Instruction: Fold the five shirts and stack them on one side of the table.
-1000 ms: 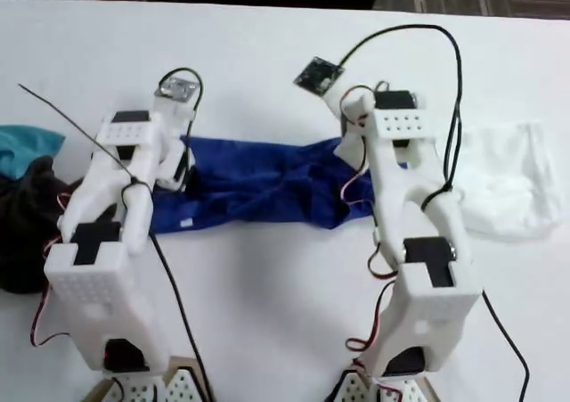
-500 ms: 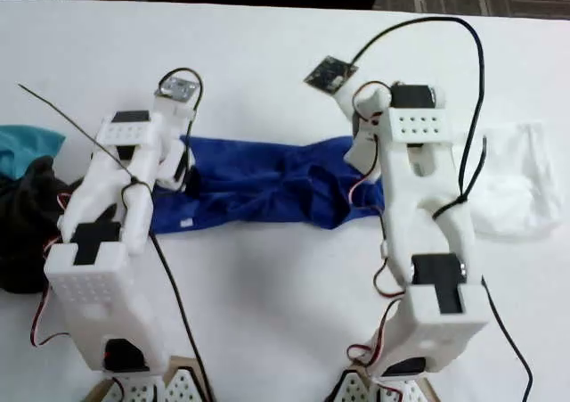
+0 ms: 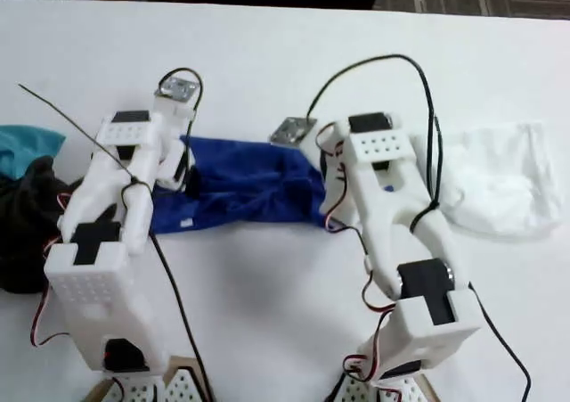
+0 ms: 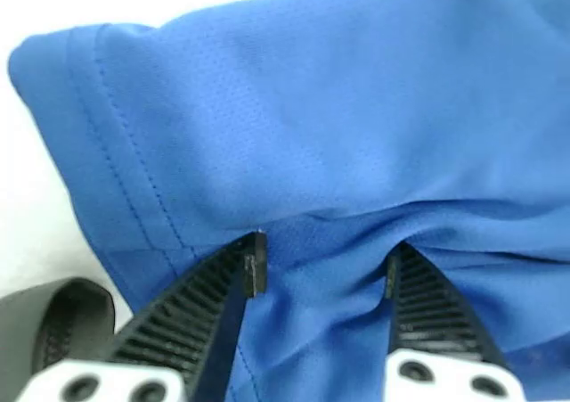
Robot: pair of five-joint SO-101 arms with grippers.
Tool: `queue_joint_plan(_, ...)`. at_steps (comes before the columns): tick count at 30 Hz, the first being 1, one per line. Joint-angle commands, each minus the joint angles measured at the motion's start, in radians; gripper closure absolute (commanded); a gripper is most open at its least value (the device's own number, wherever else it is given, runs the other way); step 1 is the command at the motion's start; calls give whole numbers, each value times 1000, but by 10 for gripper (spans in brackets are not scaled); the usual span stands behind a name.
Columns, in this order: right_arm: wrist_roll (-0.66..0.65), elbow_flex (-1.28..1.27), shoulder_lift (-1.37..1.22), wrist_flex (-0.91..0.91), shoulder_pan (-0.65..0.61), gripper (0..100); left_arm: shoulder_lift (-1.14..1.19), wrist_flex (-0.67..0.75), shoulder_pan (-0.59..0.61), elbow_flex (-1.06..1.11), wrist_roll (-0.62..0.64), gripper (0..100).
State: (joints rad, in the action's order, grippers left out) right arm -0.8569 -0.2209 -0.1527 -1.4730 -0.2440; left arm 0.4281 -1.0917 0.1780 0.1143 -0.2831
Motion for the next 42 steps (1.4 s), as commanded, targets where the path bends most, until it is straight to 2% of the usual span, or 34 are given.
queue_joint_plan(1,-5,-23,65,61,1,830,-8,46,-5,-1,-8,771)
queue_joint_plan(6,-6,-49,58,165,25,857,-8,46,-5,-1,-8,771)
queue_joint_plan(12,-6,-44,-16,211,53,983,-8,46,-5,-1,-8,771)
queue_joint_plan(28,-6,262,-30,94,65,978,-8,46,-5,-1,-8,771)
queue_joint_plan(33,14,241,-30,25,56,976,-8,46,-5,-1,-8,771)
queue_joint_plan(35,63,226,-28,8,56,943,-8,46,-5,-1,-8,771)
queue_joint_plan(39,71,173,-30,15,53,852,-8,46,-5,-1,-8,771)
queue_joint_plan(42,71,140,-30,38,36,862,-8,46,-5,-1,-8,771)
